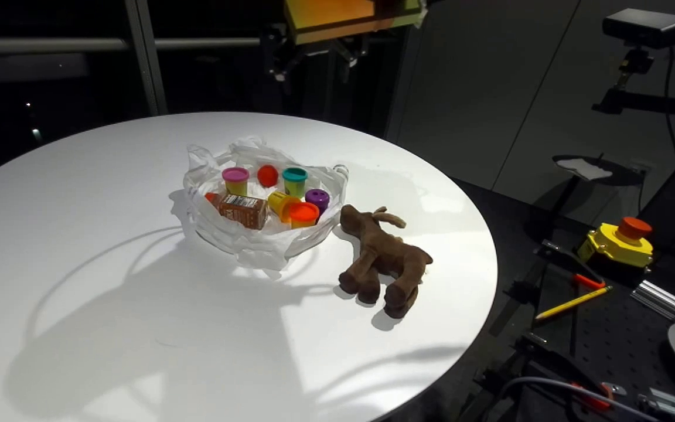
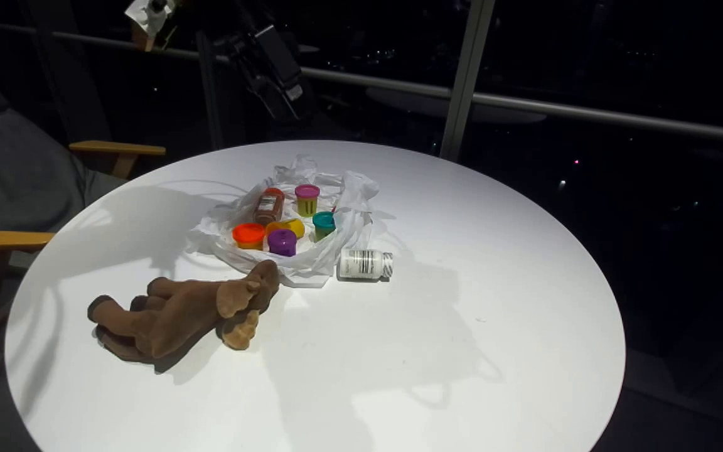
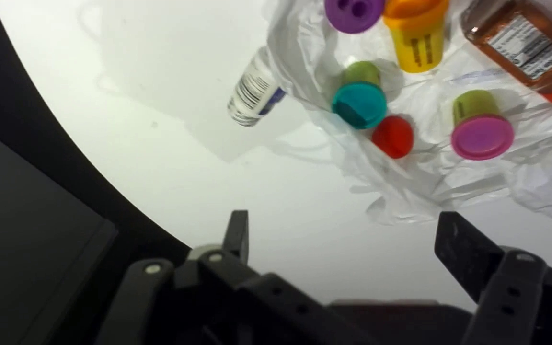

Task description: Place the containers, strawberry toy and deer toy inside the white plastic bag

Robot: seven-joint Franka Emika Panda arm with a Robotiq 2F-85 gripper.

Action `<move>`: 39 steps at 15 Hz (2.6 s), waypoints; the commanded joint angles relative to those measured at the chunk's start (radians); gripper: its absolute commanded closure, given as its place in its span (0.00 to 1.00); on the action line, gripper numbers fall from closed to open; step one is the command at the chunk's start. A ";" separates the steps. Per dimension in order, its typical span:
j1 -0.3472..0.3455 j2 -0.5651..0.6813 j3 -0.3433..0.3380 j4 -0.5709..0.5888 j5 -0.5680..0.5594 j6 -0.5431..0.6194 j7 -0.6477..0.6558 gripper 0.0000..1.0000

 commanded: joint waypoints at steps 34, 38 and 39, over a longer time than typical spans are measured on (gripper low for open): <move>-0.267 0.401 -0.015 -0.041 0.806 0.662 -0.399 0.58; -0.040 0.285 -0.193 -0.197 0.756 0.730 -0.338 0.73; 0.028 0.263 -0.278 -0.229 0.630 0.750 -0.239 0.73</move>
